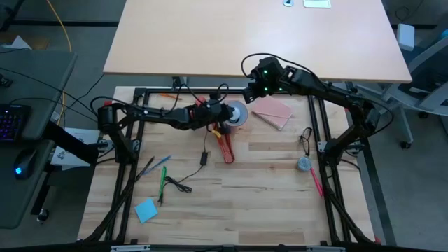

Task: Screw lightbulb
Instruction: Insert the white lightbulb into the red lamp

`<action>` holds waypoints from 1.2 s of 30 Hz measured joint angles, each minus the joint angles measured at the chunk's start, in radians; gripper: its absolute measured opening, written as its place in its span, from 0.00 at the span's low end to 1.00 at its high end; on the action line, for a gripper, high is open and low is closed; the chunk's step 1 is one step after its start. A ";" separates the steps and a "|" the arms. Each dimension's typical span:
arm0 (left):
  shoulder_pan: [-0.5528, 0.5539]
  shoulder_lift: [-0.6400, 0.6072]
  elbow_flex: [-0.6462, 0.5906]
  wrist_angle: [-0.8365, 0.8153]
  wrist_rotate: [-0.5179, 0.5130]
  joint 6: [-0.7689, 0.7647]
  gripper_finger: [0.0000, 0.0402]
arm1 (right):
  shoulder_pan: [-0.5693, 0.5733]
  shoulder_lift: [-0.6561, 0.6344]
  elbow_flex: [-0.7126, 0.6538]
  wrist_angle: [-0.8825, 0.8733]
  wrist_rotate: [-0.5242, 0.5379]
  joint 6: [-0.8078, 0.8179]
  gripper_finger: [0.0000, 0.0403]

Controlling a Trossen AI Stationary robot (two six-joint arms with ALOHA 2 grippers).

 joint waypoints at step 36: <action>0.003 -0.002 -0.001 0.008 0.009 0.025 0.01 | 0.000 0.000 0.000 -0.001 0.001 0.000 0.00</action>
